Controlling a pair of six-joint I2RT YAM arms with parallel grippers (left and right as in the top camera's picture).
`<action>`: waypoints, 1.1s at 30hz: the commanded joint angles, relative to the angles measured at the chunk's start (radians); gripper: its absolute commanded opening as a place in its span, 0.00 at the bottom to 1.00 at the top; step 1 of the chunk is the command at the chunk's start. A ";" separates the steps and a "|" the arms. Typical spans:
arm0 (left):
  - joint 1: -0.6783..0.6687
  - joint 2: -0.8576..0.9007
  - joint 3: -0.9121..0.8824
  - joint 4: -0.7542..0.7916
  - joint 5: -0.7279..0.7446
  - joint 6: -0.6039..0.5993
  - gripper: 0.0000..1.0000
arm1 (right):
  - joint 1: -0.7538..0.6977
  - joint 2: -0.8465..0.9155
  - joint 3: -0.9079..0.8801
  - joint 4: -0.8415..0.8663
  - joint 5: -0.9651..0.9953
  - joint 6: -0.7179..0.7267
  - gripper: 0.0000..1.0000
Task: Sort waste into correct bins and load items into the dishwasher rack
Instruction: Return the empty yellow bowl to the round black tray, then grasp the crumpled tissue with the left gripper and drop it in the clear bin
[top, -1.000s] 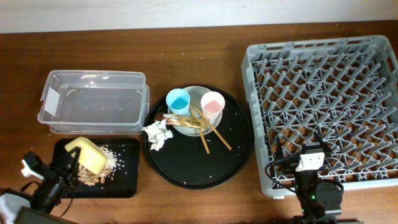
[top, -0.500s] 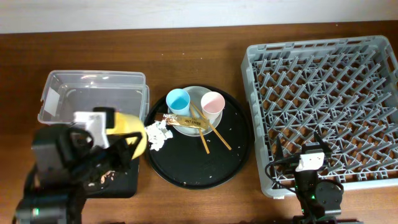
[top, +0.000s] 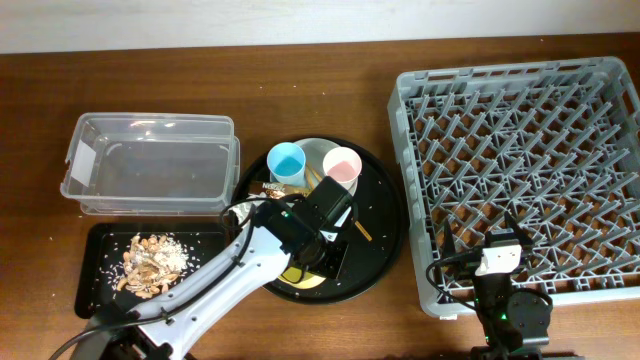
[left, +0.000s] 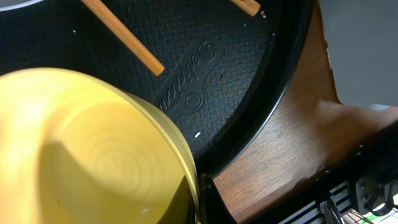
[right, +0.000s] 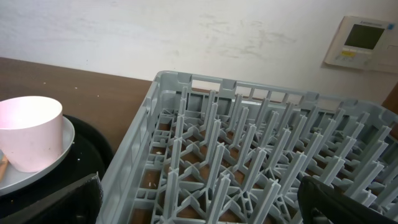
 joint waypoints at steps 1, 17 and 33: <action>-0.027 0.016 0.002 0.003 -0.055 -0.014 0.02 | -0.003 -0.006 -0.006 -0.004 -0.002 -0.003 0.98; 0.037 0.032 0.209 -0.268 -0.575 0.040 0.39 | -0.003 -0.006 -0.006 -0.004 -0.002 -0.003 0.98; 0.368 0.070 -0.010 0.077 -0.323 0.591 0.77 | -0.003 -0.006 -0.006 -0.004 -0.002 -0.003 0.98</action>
